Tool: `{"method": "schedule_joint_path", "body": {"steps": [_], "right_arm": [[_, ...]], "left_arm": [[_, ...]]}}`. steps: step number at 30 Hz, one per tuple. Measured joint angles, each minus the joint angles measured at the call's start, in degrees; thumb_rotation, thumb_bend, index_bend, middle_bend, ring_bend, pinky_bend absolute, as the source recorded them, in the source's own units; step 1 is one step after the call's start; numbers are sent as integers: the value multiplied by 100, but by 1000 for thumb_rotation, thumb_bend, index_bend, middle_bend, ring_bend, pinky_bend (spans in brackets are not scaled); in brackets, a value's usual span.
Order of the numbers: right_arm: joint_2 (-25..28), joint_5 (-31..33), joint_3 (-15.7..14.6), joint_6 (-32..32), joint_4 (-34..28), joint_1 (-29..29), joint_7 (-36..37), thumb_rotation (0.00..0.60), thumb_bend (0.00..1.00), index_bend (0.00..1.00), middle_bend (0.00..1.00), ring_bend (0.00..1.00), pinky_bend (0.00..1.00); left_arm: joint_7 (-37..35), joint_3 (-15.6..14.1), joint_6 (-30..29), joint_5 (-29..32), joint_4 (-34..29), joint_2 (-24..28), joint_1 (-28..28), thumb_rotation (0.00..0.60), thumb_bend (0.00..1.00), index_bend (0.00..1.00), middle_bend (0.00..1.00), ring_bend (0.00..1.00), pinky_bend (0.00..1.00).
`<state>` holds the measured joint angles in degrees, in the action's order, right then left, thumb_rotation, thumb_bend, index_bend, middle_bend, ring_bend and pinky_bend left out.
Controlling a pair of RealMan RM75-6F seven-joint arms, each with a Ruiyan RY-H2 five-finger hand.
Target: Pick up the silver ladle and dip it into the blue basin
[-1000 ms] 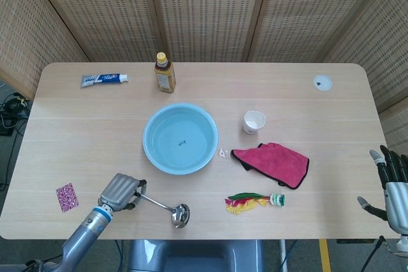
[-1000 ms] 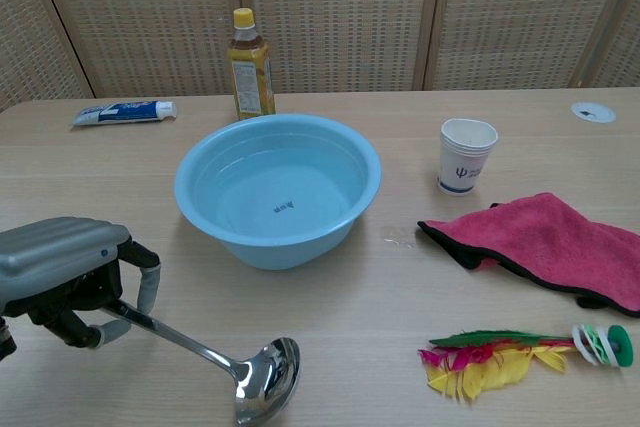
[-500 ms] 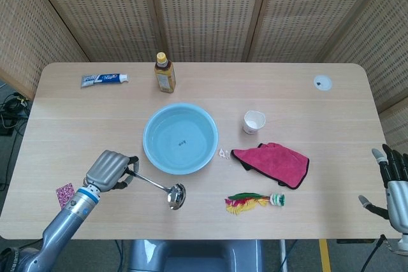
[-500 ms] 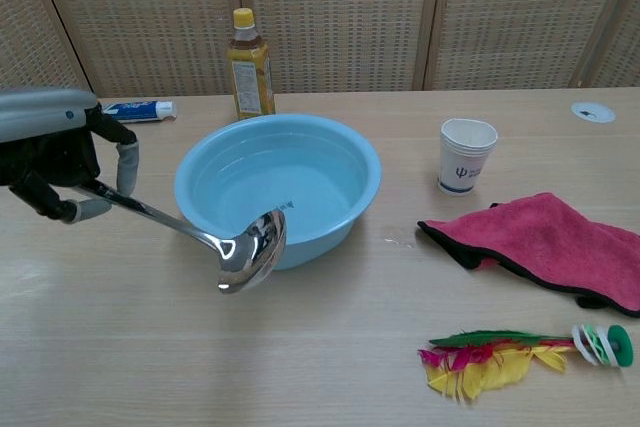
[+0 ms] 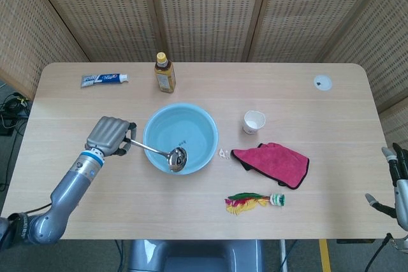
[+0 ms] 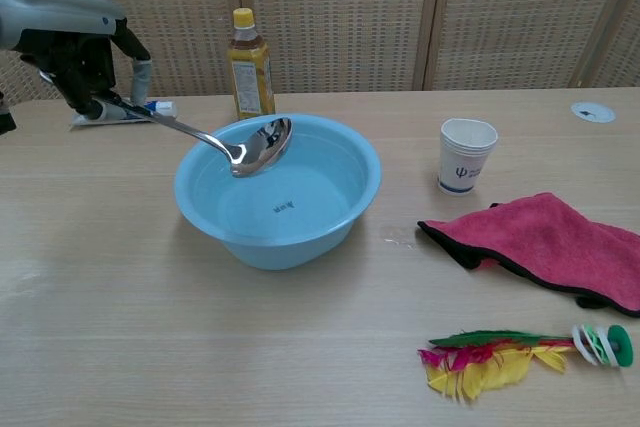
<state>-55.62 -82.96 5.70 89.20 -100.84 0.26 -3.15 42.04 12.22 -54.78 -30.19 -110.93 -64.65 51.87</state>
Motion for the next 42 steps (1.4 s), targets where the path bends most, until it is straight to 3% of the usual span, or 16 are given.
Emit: {"method": "schedule_joint_path", "body": {"steps": [9, 18, 30, 42], "right_arm": [[31, 259, 74, -95, 48, 9, 85, 600, 0, 0, 0, 0, 0], [34, 463, 132, -276, 113, 71, 134, 600, 0, 0, 0, 0, 0], [50, 634, 175, -365, 178, 78, 233, 600, 0, 0, 0, 0, 0], [63, 665, 203, -430, 231, 110, 340, 600, 0, 0, 0, 0, 0]], "left_arm": [[576, -53, 125, 1026, 1041, -547, 967, 600, 564, 638, 902, 855, 927], [1066, -262, 202, 1595, 2037, -1420, 1577, 600, 571, 638, 902, 855, 927], [1519, -517, 256, 2108, 3061, -2298, 2024, 600, 577, 638, 902, 855, 918], [1948, -570, 186, 2466, 3569, -2771, 2257, 600, 579, 635, 902, 855, 918]]}}
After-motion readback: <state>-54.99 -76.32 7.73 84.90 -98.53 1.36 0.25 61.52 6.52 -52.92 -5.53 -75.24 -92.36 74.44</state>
